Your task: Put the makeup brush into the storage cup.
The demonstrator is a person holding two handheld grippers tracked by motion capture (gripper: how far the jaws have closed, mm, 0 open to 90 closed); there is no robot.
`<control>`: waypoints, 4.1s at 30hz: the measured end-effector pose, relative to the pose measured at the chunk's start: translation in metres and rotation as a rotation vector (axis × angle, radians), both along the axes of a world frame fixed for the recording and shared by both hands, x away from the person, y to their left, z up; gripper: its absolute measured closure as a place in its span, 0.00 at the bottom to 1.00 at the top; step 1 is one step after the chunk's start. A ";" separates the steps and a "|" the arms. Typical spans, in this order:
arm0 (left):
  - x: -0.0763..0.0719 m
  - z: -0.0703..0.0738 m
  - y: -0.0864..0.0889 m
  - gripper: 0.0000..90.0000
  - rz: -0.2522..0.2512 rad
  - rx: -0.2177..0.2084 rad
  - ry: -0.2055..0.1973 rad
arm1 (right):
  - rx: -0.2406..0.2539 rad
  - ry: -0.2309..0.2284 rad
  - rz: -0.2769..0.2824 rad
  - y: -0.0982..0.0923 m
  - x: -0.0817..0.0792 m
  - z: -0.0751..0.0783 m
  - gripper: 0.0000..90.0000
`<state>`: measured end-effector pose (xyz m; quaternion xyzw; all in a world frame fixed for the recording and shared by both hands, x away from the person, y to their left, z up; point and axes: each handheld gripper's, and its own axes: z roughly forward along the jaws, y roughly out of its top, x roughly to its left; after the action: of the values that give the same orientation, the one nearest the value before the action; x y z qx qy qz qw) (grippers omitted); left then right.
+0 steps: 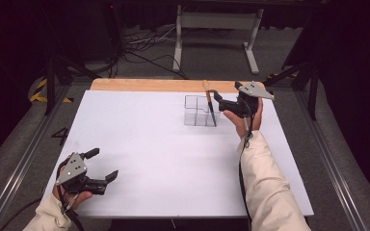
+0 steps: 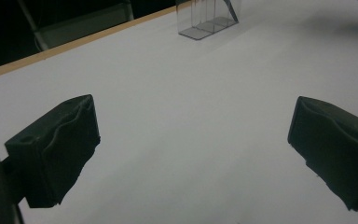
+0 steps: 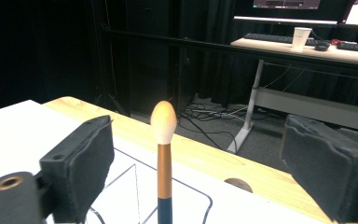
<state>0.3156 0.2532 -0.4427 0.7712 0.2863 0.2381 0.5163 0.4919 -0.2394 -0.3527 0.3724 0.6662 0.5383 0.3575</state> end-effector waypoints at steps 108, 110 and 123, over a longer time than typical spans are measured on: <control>-0.002 0.002 -0.001 0.03 0.004 0.009 -0.011 | -0.184 -0.006 0.050 -0.069 -0.136 -0.041 0.07; -0.003 0.002 -0.001 0.03 0.005 0.008 -0.009 | -0.193 -0.003 0.047 -0.070 -0.138 -0.044 0.07; -0.002 0.002 -0.003 0.03 -0.006 0.024 -0.001 | -0.203 0.005 0.032 -0.083 -0.154 -0.057 0.07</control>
<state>0.3133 0.2502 -0.4412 0.7781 0.2805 0.2404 0.5080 0.3377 -0.3224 -0.4095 0.3247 0.7240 0.4730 0.3830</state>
